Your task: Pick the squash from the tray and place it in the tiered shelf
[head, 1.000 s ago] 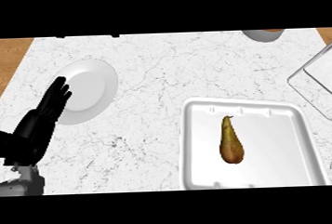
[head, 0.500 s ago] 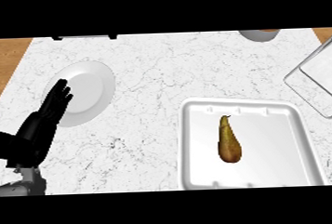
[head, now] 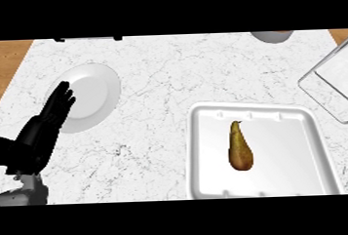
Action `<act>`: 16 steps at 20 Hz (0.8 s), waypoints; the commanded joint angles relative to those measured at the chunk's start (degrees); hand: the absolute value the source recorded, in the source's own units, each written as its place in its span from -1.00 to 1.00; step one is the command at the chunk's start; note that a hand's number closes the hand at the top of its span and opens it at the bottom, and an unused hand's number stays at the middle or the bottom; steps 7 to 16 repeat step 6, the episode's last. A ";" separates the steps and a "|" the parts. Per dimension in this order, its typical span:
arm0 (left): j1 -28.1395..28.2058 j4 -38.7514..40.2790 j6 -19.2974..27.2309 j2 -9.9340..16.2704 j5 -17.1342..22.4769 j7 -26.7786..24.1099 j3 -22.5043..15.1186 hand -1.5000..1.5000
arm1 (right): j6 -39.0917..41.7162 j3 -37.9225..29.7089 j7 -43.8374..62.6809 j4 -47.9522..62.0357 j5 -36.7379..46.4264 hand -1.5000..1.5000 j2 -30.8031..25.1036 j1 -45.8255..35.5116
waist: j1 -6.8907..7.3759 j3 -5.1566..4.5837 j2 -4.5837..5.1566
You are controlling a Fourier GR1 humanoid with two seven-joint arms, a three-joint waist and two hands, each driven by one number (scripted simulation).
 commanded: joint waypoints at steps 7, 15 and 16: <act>0.53 -0.05 0.34 -0.81 0.29 -0.62 0.11 0.00 | 13.03 -6.51 2.54 9.09 -5.34 -1.00 -11.53 3.03 | -0.02 0.41 0.53; 0.53 -0.05 0.34 -0.81 0.29 -0.62 0.11 0.00 | 13.03 -6.51 2.54 9.09 -5.34 -1.00 -11.53 3.03 | -0.02 0.41 0.53; 0.53 -0.05 0.34 -0.81 0.29 -0.62 0.11 0.00 | 13.03 -6.51 2.54 9.09 -5.34 -1.00 -11.53 3.03 | -0.02 0.41 0.53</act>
